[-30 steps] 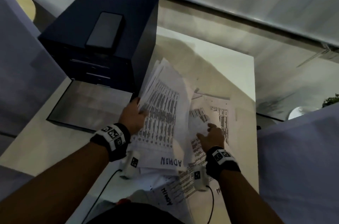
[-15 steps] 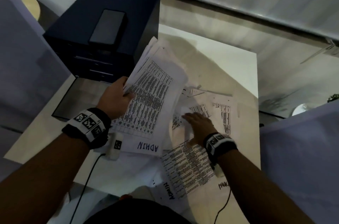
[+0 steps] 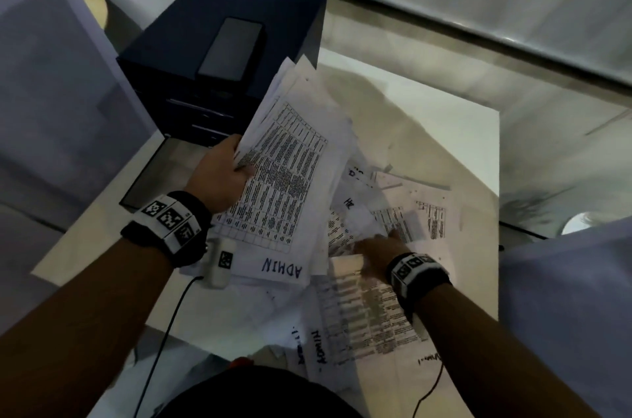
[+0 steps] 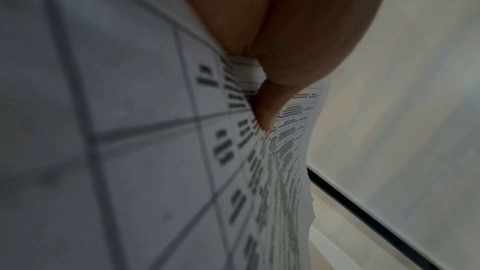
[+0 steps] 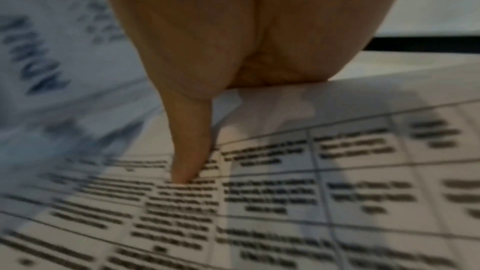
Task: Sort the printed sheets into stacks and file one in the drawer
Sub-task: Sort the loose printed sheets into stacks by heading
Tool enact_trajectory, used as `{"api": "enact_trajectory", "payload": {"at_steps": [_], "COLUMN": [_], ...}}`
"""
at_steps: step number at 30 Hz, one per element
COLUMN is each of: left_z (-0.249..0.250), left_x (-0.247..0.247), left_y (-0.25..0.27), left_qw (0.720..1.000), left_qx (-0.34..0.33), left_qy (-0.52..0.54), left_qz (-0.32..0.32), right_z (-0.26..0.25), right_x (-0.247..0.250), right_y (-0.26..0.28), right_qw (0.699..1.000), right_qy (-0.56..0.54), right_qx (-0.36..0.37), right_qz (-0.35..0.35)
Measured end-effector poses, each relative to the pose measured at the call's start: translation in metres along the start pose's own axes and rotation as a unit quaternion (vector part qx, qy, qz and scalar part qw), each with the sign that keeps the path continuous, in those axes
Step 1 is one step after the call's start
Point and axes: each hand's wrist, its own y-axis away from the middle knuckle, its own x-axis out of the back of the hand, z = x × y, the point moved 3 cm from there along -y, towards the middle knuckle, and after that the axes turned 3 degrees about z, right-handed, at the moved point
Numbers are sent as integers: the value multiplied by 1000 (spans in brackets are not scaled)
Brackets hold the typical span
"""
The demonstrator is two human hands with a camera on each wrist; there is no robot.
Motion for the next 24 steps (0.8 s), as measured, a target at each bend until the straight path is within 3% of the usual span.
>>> {"api": "enact_trajectory", "payload": {"at_steps": [4, 9, 13, 16, 18, 24], "left_z": [-9, -21, -24, -34, -45, -62], "left_x": [-6, -41, -75, -99, -114, -139], "left_y": [-6, -8, -2, 2, 4, 8], "left_qw": [1000, 998, 994, 988, 985, 965], "left_qx": [9, 36, 61, 98, 126, 207], "left_qy": [11, 53, 72, 76, 57, 86], "left_qz": [0, -26, -57, -91, -106, -137], "right_z": [39, 87, 118, 129, 127, 76], "right_x": [35, 97, 141, 152, 144, 35], "right_y": [17, 58, 88, 107, 106, 42], "right_qw": [988, 925, 863, 805, 778, 794], "right_qy": [-57, -136, -167, -264, -344, -482], "right_qx": [-125, -275, -305, -313, -298, -283], "right_qz": [73, 223, 367, 430, 432, 239]}}
